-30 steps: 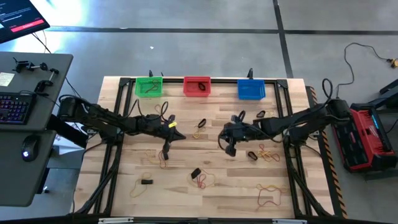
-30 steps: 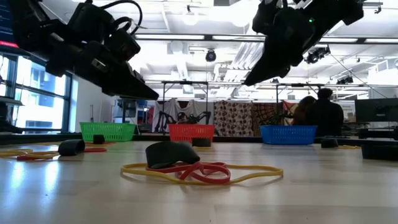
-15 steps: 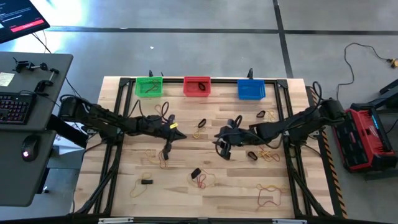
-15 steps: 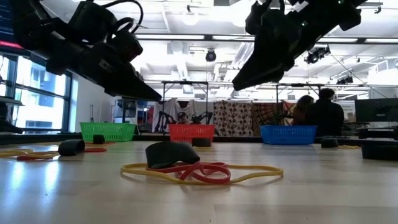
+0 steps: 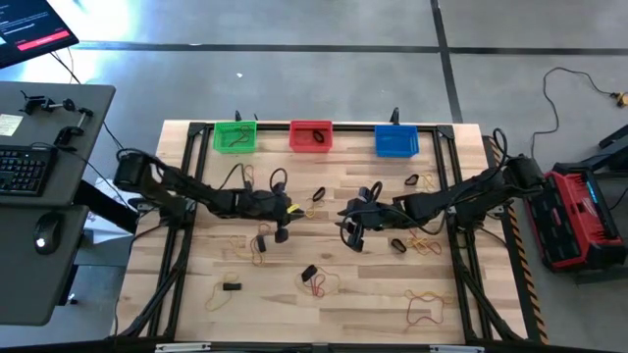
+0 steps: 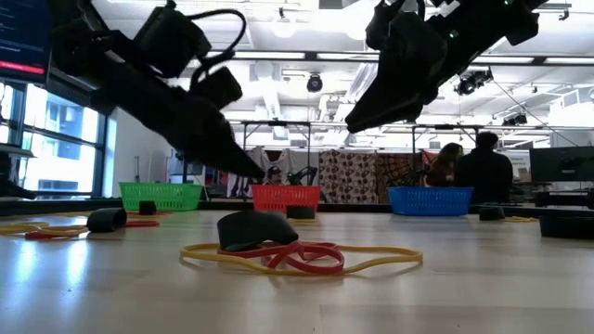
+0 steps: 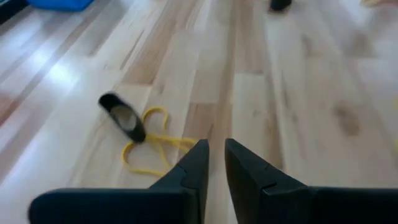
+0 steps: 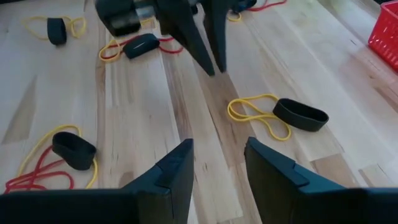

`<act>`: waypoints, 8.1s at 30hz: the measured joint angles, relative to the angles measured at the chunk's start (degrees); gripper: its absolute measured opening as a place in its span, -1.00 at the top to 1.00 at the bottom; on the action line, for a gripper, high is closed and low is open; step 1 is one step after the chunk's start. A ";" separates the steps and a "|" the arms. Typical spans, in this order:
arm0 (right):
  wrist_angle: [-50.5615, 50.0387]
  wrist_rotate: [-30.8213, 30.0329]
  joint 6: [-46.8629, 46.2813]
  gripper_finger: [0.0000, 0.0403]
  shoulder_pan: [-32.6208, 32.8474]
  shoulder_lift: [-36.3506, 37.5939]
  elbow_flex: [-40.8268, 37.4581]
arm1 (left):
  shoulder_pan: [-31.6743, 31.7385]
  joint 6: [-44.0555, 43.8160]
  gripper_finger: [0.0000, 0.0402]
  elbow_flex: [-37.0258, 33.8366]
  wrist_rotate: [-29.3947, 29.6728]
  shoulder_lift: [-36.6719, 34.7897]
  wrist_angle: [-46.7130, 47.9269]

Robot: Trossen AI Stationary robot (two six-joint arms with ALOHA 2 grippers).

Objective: Sort rubber bands into baskets
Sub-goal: Put the yellow rubber band into the blue bin

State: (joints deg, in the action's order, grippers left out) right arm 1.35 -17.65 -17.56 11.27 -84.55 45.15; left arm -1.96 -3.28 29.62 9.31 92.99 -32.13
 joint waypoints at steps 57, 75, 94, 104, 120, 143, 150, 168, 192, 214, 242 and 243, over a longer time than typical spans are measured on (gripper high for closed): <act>5.80 -6.02 13.54 0.29 0.39 -3.18 0.00 | 0.81 -3.55 1.00 8.58 -6.03 -0.96 4.70; 23.62 -13.80 29.64 0.17 0.01 -14.03 0.00 | 0.76 -4.67 1.00 8.64 -9.45 -1.11 2.16; 27.20 -3.76 29.18 0.81 -3.54 -14.10 -0.02 | 0.72 -4.66 1.00 8.64 -10.63 -1.11 1.89; 26.81 -5.09 27.93 0.99 -3.39 -14.10 0.00 | 0.72 -4.57 0.88 8.64 -7.56 -1.11 2.23; 20.34 -10.01 23.96 1.00 -5.51 -13.31 -0.01 | -3.20 2.26 0.34 2.57 -2.83 -0.65 -13.01; -18.13 -27.10 18.53 1.00 -27.43 11.69 0.00 | -2.89 0.41 0.25 -5.54 -3.77 -0.92 -24.80; -19.49 -26.42 10.81 1.00 -38.11 10.61 -0.76 | -2.89 0.12 0.25 -5.54 -3.76 -0.92 -24.67; -9.35 -10.08 1.40 1.00 -54.13 7.76 -5.79 | -2.40 -0.99 0.26 -5.54 -3.36 -0.94 -24.69; -19.37 1.57 -1.69 1.00 -63.12 -4.53 2.08 | -2.19 -1.04 0.26 -5.54 -3.12 -0.96 -24.51; -25.81 3.73 -1.40 0.41 -64.50 -8.90 6.85 | -2.19 -2.11 0.26 -5.54 -3.09 -0.96 -24.46; -0.61 9.17 10.26 0.98 -45.88 3.53 -6.30 | -2.19 -2.08 0.26 -5.52 -1.04 -1.16 -24.77; 1.69 9.42 9.73 0.99 -44.82 4.71 -8.20 | -2.19 -2.06 0.26 -5.52 -1.04 -1.16 -24.81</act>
State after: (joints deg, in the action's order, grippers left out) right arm 3.05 -8.23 -7.83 -33.55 -79.84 36.95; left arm -4.14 -5.34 24.10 8.27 91.83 -56.95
